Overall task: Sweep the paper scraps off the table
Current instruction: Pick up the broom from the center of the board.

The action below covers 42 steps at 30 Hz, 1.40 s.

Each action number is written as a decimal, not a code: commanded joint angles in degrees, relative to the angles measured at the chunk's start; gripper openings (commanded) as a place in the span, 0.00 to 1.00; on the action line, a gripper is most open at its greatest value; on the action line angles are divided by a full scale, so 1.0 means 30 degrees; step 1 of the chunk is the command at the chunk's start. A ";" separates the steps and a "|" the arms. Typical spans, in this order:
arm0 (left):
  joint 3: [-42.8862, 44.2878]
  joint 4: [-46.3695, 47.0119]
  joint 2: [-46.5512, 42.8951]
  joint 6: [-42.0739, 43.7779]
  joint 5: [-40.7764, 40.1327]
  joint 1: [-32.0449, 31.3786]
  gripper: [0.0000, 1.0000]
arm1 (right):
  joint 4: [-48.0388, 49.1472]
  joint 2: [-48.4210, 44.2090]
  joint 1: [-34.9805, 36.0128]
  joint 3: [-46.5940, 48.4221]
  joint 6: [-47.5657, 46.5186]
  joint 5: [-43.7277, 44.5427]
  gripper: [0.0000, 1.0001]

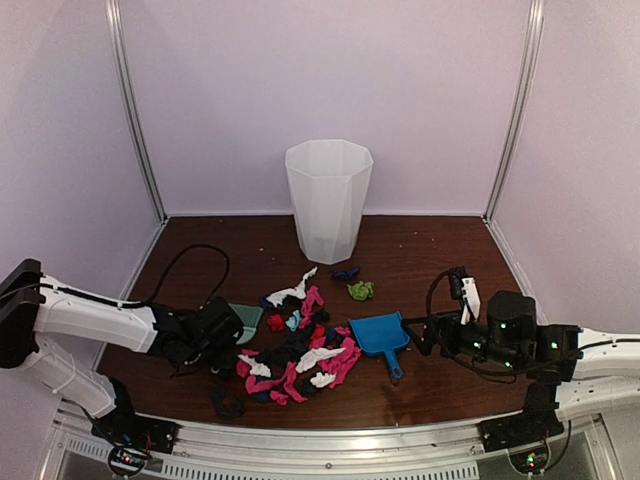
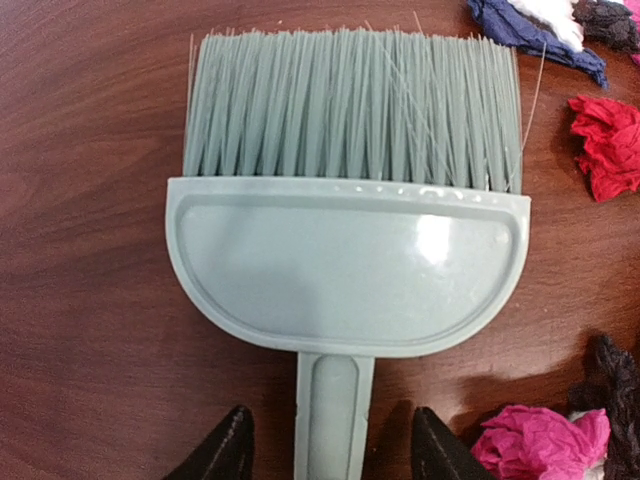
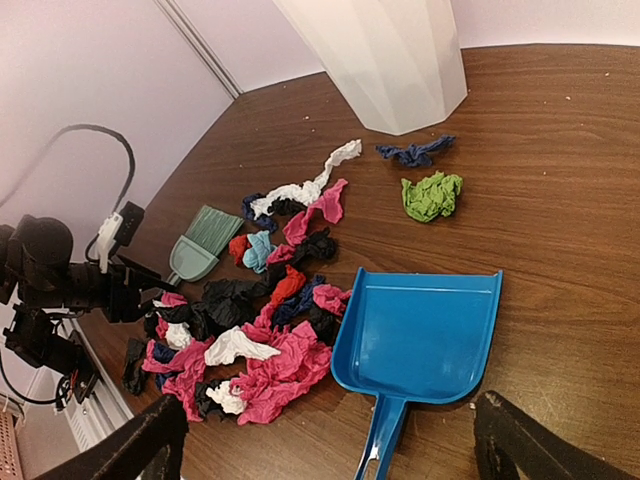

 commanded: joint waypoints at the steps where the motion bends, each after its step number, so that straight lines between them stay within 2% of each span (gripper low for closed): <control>1: 0.0041 0.0877 0.0528 0.0297 -0.0212 -0.0053 0.55 | 0.0427 0.0083 0.0146 0.0349 -0.0312 -0.0145 1.00; 9: 0.0194 0.1343 0.1700 0.0619 -0.0534 0.0101 0.44 | 0.0437 0.0144 0.0171 0.0334 -0.0333 -0.0229 1.00; 16: -0.0075 0.1891 0.1878 0.0696 -0.0752 0.0319 0.27 | 0.0448 0.0096 0.0196 0.0269 -0.0254 -0.0352 1.00; 26: -0.0394 0.1606 -0.1303 0.1231 -0.1451 0.0312 0.24 | 0.1380 0.0199 0.0230 0.0163 -0.0188 -0.0879 1.00; 33: 0.0546 0.1606 -0.3267 0.3411 -0.1159 0.0171 0.19 | 0.2419 0.0549 0.0254 -0.0013 -0.0131 -0.2115 1.00; 38: 0.1692 0.1586 -0.3944 0.5096 -0.1216 -0.1177 0.17 | 0.3234 0.0758 0.0284 -0.0108 -0.0228 -0.3452 1.00; 42: 0.2963 0.1613 -0.3777 0.6243 -0.1599 -0.3305 0.17 | 0.5016 0.0841 0.0292 -0.0603 -0.0174 -0.5478 1.00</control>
